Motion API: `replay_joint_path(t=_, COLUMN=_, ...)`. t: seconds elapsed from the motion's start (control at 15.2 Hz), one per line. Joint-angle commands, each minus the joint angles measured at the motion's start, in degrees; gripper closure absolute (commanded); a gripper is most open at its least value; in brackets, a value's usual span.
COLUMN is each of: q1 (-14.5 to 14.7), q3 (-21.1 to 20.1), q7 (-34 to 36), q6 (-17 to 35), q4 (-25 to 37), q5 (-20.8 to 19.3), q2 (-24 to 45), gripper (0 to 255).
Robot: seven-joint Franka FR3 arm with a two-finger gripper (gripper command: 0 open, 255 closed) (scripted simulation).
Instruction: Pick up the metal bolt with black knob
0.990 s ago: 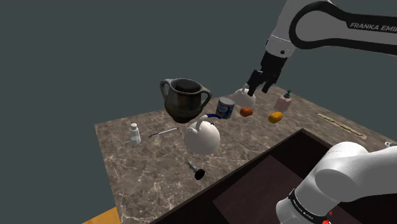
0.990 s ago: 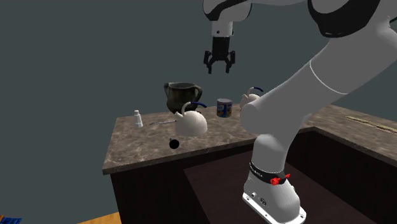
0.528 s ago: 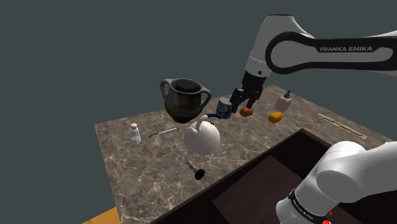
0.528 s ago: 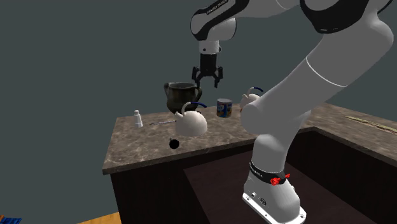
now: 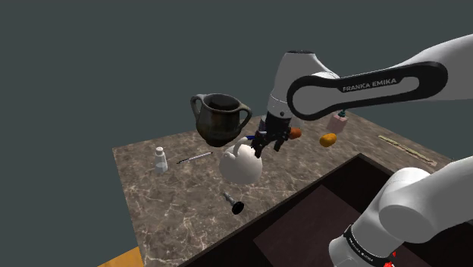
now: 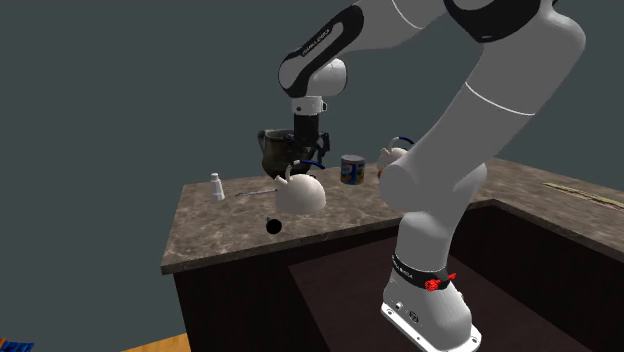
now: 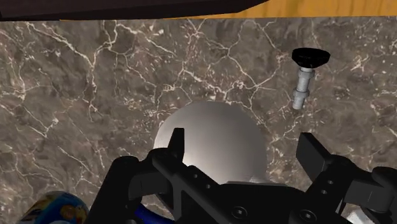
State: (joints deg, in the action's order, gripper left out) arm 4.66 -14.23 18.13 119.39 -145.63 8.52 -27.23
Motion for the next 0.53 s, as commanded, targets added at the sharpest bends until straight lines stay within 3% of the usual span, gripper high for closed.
replay_joint_path(t=0.0, q1=0.86, q3=-1.76, q7=1.84, q6=2.96, q4=-0.74, q5=0.97, q2=2.63, gripper=0)
replay_joint_path(t=0.46, q1=2.58, q3=-7.1, q7=7.75, q6=13.42, q4=0.1, q5=1.81, q2=15.58, gripper=0)
